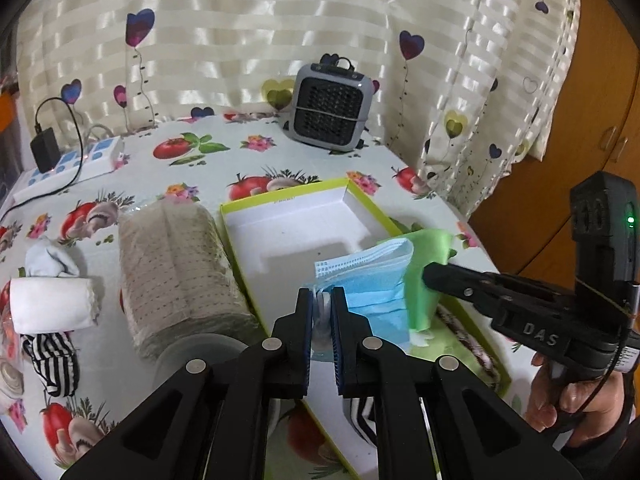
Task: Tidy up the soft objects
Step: 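Carry the blue mask and green cloth over the white tray with both tools, then open the left tool to drop the mask while the right lowers the green cloth into the tray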
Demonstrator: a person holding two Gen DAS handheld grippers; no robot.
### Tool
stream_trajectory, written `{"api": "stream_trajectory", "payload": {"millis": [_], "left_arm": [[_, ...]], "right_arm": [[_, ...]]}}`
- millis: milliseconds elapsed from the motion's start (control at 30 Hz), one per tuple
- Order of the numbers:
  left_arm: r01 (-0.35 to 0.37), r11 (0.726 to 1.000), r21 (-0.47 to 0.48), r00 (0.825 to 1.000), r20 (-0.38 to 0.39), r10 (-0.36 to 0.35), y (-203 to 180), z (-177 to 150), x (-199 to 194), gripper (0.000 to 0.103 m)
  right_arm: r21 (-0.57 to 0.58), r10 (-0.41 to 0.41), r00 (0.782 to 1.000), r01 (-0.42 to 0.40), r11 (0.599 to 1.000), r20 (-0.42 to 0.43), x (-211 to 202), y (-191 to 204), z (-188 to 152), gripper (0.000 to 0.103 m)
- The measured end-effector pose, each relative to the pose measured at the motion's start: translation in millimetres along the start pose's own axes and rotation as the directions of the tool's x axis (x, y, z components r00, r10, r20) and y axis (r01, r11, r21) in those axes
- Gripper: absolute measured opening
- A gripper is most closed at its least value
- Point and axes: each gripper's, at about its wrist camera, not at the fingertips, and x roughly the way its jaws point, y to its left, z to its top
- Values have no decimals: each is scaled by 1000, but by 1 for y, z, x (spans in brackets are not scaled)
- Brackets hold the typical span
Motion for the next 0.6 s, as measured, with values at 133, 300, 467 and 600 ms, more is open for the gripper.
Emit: {"api": "stream_trajectory", "payload": {"millis": [133,300,467,600], "left_arm": [[-6,1000,-3,1000,-7,6,1,0,3,14],[1,1000,1,1000,9,-1,1,1,0,26],[10,1000,-10,999,34,-10,2,6,-7,27],[22,1000,-20,999,41,-21,5,8,-12,28]], "right_arm": [[-10,-29,999,30,1000,22,-8,0,-1,26],[-25,-49,998,50,998,46,-16,4,1,36],[-16,-37,997,38,999,60,-21,5,-1,36],[-13,-28,997,29,999,69,-23,6,-3,36]]}}
